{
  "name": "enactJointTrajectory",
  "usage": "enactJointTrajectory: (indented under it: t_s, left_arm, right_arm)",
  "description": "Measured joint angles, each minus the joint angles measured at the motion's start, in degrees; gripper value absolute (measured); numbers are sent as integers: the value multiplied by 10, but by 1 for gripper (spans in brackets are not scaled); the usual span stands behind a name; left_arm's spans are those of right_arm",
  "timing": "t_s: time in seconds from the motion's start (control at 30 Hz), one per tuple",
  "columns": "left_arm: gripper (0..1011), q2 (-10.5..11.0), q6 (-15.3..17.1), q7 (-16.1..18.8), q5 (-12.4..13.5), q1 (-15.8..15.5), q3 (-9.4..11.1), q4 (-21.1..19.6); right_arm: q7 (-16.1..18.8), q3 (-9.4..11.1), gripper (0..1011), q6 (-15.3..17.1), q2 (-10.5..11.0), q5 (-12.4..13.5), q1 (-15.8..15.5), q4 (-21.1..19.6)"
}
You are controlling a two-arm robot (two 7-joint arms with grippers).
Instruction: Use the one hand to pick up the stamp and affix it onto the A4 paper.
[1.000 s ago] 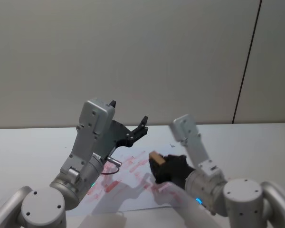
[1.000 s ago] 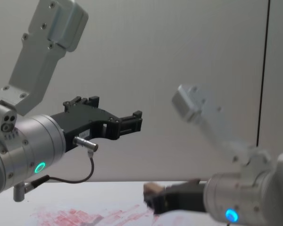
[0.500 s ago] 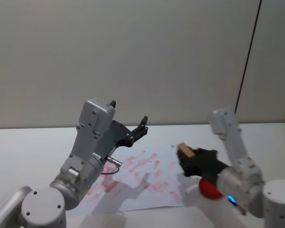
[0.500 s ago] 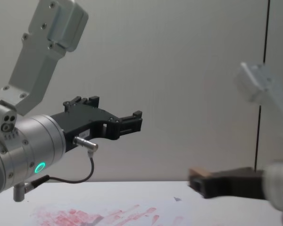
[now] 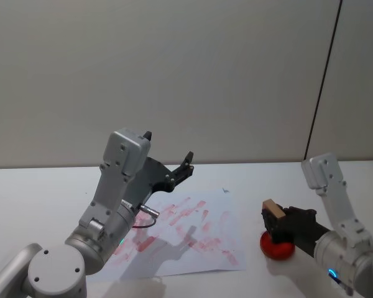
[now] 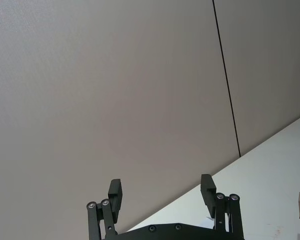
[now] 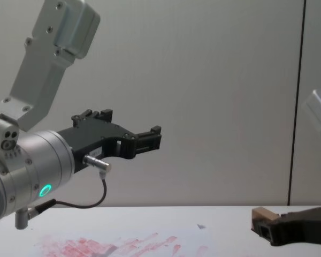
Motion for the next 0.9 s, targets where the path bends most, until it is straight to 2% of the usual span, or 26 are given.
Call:
enactJointTrajectory:
  t_s: [0.9]
  left_arm:
    - [1001,0,0,0,0,0,0,0]
  right_arm:
    - [18,-7,221,4,-2,-41,8,47]
